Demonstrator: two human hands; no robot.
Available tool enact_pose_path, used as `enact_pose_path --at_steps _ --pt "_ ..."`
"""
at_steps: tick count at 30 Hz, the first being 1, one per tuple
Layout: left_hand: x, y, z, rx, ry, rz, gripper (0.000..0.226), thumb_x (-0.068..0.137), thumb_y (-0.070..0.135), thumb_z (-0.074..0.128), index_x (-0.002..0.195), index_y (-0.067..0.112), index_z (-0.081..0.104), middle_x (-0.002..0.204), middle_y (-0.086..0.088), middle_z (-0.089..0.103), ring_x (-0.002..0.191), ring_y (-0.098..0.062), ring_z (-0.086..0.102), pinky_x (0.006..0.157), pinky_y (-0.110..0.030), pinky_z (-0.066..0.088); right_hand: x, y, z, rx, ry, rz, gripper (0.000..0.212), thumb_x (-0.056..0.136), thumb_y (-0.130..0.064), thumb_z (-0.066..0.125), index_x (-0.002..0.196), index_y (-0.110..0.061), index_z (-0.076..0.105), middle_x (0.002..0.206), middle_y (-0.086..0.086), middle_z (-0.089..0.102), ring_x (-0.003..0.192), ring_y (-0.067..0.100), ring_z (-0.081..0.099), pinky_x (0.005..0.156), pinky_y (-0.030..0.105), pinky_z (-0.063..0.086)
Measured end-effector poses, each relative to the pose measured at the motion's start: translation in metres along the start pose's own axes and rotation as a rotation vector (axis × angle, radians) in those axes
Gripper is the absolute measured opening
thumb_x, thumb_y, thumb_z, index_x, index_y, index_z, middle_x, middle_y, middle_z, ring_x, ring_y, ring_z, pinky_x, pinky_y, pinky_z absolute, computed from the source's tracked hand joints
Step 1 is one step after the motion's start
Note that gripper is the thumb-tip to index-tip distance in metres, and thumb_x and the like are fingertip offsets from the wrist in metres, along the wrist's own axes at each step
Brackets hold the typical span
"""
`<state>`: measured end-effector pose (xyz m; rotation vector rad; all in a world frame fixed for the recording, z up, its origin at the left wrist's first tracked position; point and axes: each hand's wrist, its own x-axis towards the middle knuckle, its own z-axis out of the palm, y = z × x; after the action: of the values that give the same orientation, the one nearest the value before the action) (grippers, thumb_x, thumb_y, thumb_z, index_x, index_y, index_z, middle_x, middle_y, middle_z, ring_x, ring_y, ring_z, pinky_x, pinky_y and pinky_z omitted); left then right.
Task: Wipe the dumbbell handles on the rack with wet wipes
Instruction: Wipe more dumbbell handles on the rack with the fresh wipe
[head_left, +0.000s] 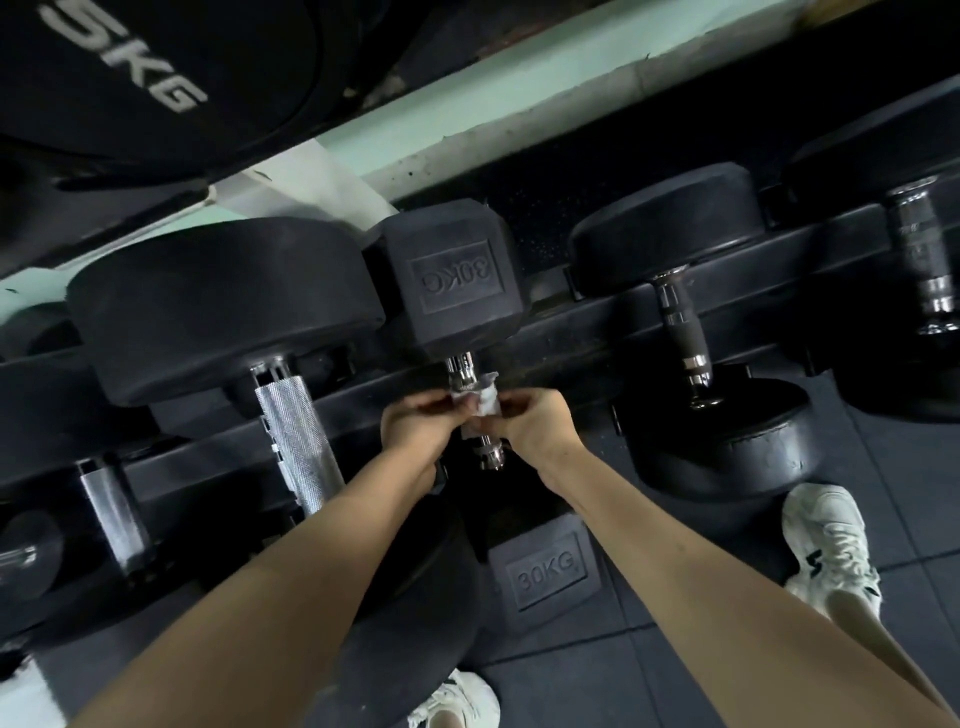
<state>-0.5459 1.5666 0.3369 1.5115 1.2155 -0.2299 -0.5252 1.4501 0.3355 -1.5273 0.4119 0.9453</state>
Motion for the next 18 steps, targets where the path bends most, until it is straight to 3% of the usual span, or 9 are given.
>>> enact_pose_path --at_steps 4,7,9,13,15,18 --pt "0.008 0.013 0.007 -0.097 0.072 -0.014 0.012 0.070 0.012 0.079 0.075 0.015 0.068 0.081 -0.006 0.069 0.074 -0.020 0.064 0.078 -0.032 0.054 0.013 -0.019 0.007 0.110 0.041 -0.014 0.022 0.067 0.001 0.081 0.087 0.000 0.072 0.080 0.010 0.071 0.068 0.016 0.066 0.062 0.021 0.054" --pt "0.014 0.016 0.010 -0.144 0.095 -0.010 0.012 0.071 0.016 0.079 0.071 0.019 0.067 0.077 -0.001 0.068 0.077 -0.020 0.065 0.079 -0.030 0.053 0.020 -0.028 0.010 0.195 0.027 -0.051 0.014 0.068 0.004 0.079 0.077 0.000 0.070 0.063 0.002 0.068 0.056 0.010 0.064 0.057 0.021 0.053" --pt "0.015 0.012 0.006 -0.089 0.099 -0.034 0.013 0.069 0.023 0.081 0.072 0.019 0.069 0.076 -0.002 0.069 0.075 -0.021 0.067 0.076 -0.030 0.055 0.014 -0.022 0.010 0.181 0.037 -0.059 0.014 0.071 -0.001 0.079 0.083 -0.002 0.071 0.069 0.002 0.069 0.059 0.009 0.063 0.059 0.020 0.053" --pt "0.004 0.001 0.000 0.081 -0.042 -0.107 0.044 0.054 0.034 0.089 0.087 0.011 0.073 0.085 -0.009 0.072 0.081 -0.026 0.070 0.076 -0.033 0.057 0.002 0.001 0.002 -0.027 0.046 -0.010 0.019 0.070 -0.013 0.082 0.086 -0.009 0.073 0.083 0.006 0.073 0.078 0.018 0.070 0.078 0.032 0.057" --pt "-0.009 0.002 -0.001 0.173 -0.030 -0.107 0.031 0.065 0.018 0.085 0.089 0.005 0.070 0.085 -0.012 0.070 0.075 -0.021 0.066 0.072 -0.030 0.057 -0.002 0.013 -0.003 -0.229 0.043 -0.002 0.021 0.069 -0.017 0.082 0.085 -0.006 0.075 0.086 0.011 0.074 0.085 0.025 0.070 0.082 0.041 0.056" --pt "-0.021 0.011 -0.004 0.431 -0.013 -0.005 0.027 0.074 0.011 0.078 0.099 0.005 0.071 0.093 -0.007 0.068 0.080 -0.016 0.060 0.075 -0.025 0.049 -0.013 0.017 -0.011 -0.413 0.021 -0.017 0.020 0.075 -0.017 0.078 0.079 0.001 0.072 0.080 0.013 0.072 0.075 0.025 0.067 0.075 0.037 0.055"
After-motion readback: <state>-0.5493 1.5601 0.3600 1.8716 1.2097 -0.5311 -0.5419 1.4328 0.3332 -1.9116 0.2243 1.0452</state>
